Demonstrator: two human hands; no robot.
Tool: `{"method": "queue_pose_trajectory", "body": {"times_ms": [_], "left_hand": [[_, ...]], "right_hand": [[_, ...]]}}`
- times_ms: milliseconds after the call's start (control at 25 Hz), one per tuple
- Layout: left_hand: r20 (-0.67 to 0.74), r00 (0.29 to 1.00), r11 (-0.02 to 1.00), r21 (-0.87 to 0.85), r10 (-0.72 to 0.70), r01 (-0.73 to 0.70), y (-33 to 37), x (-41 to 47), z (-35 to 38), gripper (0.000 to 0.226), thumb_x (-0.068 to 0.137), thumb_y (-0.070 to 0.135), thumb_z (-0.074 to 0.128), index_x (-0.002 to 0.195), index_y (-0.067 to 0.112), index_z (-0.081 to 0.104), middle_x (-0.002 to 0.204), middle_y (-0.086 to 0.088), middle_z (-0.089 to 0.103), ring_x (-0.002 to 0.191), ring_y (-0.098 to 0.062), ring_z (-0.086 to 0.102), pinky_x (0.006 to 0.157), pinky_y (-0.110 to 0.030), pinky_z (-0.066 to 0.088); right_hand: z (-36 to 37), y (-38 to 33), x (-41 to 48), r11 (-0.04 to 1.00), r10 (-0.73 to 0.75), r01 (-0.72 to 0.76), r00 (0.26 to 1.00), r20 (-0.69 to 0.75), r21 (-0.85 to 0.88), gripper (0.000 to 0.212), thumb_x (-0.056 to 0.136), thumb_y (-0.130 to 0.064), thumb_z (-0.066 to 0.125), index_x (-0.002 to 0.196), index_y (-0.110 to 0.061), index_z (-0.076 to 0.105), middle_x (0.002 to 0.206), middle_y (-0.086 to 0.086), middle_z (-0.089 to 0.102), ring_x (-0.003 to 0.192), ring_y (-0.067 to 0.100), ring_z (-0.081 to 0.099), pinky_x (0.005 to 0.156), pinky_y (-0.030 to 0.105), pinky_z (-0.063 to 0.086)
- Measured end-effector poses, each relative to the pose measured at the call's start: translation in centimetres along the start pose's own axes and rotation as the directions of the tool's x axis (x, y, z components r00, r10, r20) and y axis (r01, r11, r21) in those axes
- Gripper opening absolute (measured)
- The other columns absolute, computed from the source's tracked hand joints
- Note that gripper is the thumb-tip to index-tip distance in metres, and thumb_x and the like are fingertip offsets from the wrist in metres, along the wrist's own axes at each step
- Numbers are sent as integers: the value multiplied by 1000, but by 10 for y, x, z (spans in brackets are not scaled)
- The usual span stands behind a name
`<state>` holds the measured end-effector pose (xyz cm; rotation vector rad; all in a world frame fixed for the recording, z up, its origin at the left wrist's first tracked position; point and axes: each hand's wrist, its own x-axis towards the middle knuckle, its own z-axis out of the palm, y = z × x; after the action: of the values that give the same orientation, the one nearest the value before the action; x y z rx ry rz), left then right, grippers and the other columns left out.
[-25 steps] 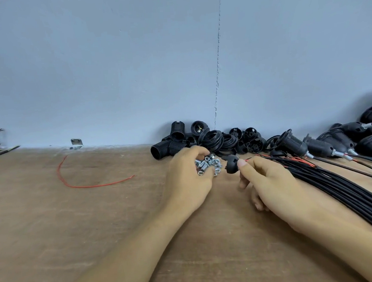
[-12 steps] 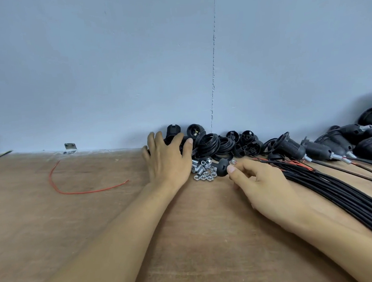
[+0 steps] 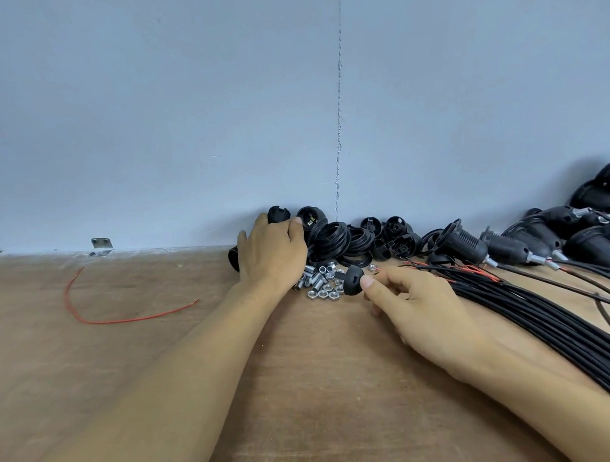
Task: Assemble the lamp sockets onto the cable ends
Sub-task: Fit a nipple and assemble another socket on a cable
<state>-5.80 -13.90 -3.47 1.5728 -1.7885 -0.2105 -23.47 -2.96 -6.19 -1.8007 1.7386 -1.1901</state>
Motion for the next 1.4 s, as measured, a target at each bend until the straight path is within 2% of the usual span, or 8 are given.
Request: {"method": "queue_pose_trajectory", "body": {"times_ms": [80,200,360,520,760,960,1160,1400], "left_hand": [[-15,1000,999,-40,2,-2,0,0,3,49,109,31,34,65,14,50,100,-6,53,90,-29,50,93,-44,42],[-63,998,997,-77,-16,11,-2,-1,7,49,107,30,38,70,5,56,102,-3,50,92,-25,51,74,-33,35],[-152,988,999,-35,-3,-2,-4,-2,6,33,105,23,43,106,2,69,124,-7,55,113,-28,55,84,-33,39],[-95,995,1000,-11,-4,3,-7,-4,5,37,101,17,51,137,9,57,139,-11,51,127,-31,51,96,-40,43],[-76,997,994,103,27,-19,-10,-2,9,34,103,19,45,129,15,66,113,-19,64,117,-36,52,99,-45,43],[-79,997,998,56,11,-7,-12,0,11,40,104,15,43,138,23,63,128,-13,61,125,-34,51,101,-42,43],[-137,991,999,-33,-5,0,-8,2,12,39,98,3,51,124,22,72,128,-5,60,115,-28,59,81,-30,40],[-309,948,980,-199,-72,9,-2,-6,2,33,98,4,49,116,17,74,130,-7,59,113,-24,58,85,-26,38]], "right_hand": [[-1,0,0,1000,6,-6,1000,0,-5,31,95,-49,56,72,-30,65,75,0,69,47,0,48,57,24,40],[-1,-2,-1,1000,12,-12,1000,-3,-3,32,96,-48,57,70,-30,64,73,0,69,47,0,48,58,24,39],[-2,-4,0,1000,19,-19,1000,2,5,34,96,-47,58,68,-27,63,67,-1,66,47,1,47,57,24,39],[-3,-4,-1,1000,23,-23,1000,14,7,33,96,-47,58,70,-26,64,73,2,69,47,1,47,58,25,41],[-2,-4,-1,1000,15,-14,1000,12,-9,32,95,-48,57,71,-29,64,75,0,70,48,1,49,58,25,43],[-2,-3,-1,1000,13,-13,1000,14,-8,32,95,-49,57,70,-30,64,74,1,69,49,1,49,59,25,43],[-2,-2,0,1000,20,-20,1000,12,13,32,95,-48,57,70,-30,65,74,0,69,47,0,48,57,24,40],[-1,1,1,999,24,-24,1000,8,32,30,95,-50,57,68,-38,64,73,-4,68,48,0,50,58,23,40]]}}
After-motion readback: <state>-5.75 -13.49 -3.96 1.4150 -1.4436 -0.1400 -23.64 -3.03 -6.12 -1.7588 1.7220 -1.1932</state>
